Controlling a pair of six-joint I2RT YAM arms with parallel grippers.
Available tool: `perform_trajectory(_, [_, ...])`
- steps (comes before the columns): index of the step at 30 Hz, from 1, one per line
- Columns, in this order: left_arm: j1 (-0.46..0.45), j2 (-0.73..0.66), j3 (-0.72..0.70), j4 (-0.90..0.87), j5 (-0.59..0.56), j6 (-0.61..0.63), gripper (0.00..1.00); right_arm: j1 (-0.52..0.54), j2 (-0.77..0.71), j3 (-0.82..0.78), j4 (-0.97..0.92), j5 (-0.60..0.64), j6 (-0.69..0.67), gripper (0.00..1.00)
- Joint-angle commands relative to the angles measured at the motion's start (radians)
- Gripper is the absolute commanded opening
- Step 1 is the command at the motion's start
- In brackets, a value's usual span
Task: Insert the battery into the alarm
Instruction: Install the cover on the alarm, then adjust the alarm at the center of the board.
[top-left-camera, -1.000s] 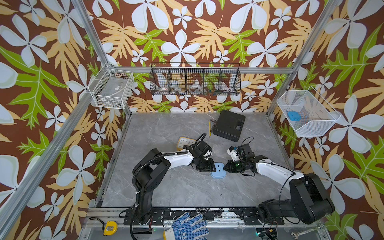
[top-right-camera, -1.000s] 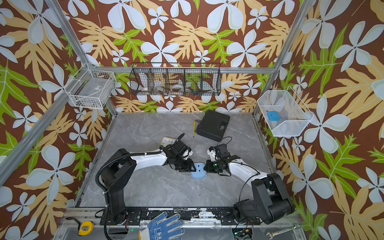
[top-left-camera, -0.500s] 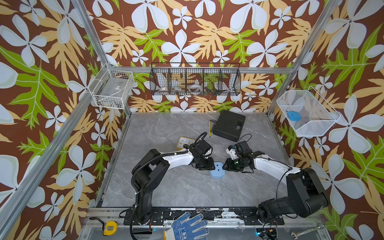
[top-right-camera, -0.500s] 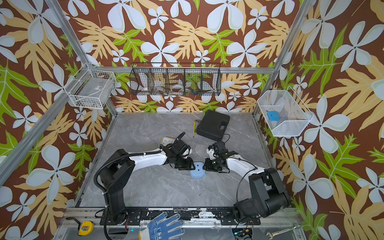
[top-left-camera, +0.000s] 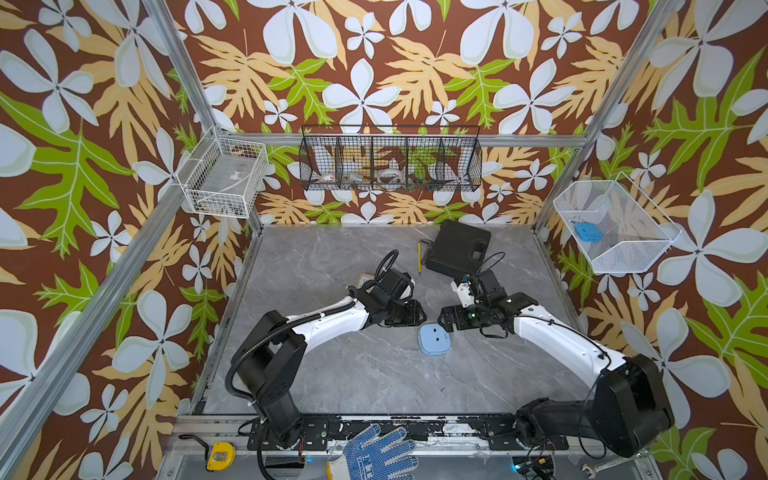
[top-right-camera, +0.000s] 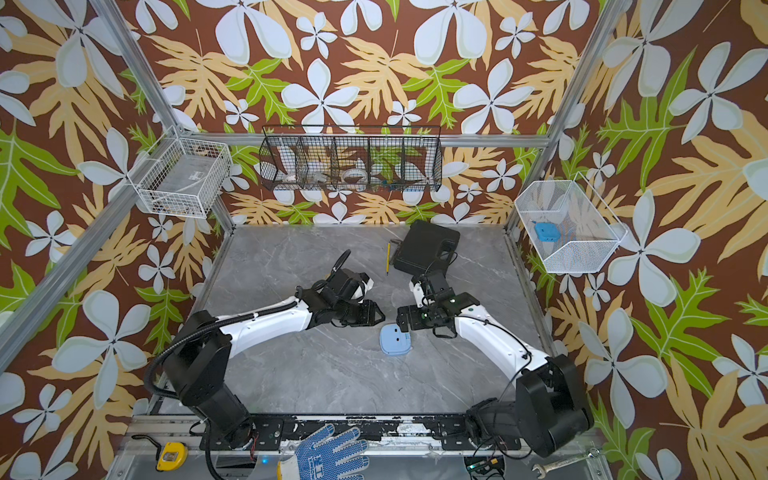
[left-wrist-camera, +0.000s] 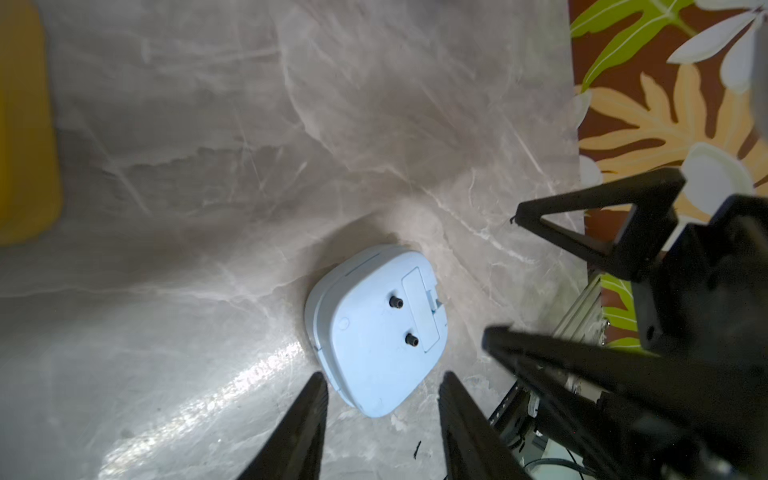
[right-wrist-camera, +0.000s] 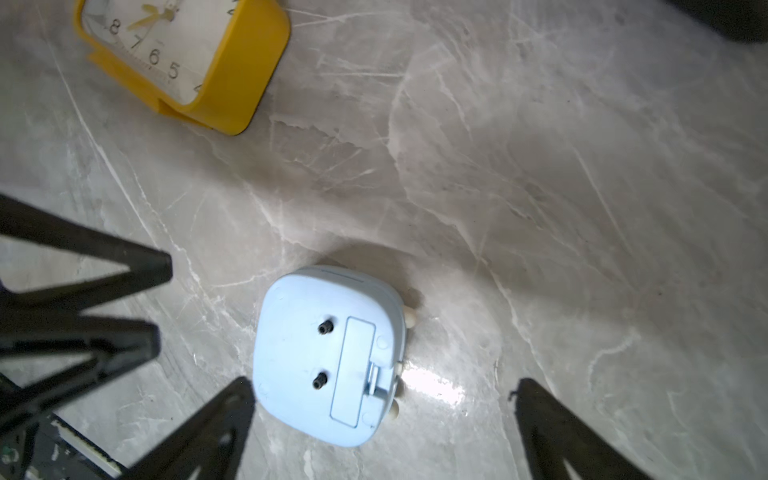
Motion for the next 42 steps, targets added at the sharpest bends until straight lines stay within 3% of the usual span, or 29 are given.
perform_trajectory(1, [0.019,-0.053,-0.039,0.071,-0.064,-0.012,0.46,0.050,-0.020,-0.022,-0.024,0.100,0.110,0.99])
perform_trajectory(5, [0.036,-0.109,-0.085,0.107,-0.083,-0.011,0.47,0.170,-0.002,-0.022,-0.009,0.170,0.192,0.99])
perform_trajectory(12, [0.038,-0.188,-0.141,0.153,-0.100,-0.014,0.47,0.213,0.107,0.002,-0.011,0.217,0.257,0.99])
perform_trajectory(24, [0.040,-0.213,-0.204,0.202,-0.110,-0.026,0.48,0.244,0.214,0.061,0.008,0.192,0.268,0.99])
perform_trajectory(30, [0.042,-0.231,-0.252,0.266,-0.127,-0.091,0.54,0.260,0.289,0.099,-0.035,0.217,0.266,0.99])
perform_trajectory(42, [0.070,-0.201,-0.313,0.381,-0.039,-0.238,0.55,0.279,0.324,0.107,-0.052,0.219,0.262,0.99])
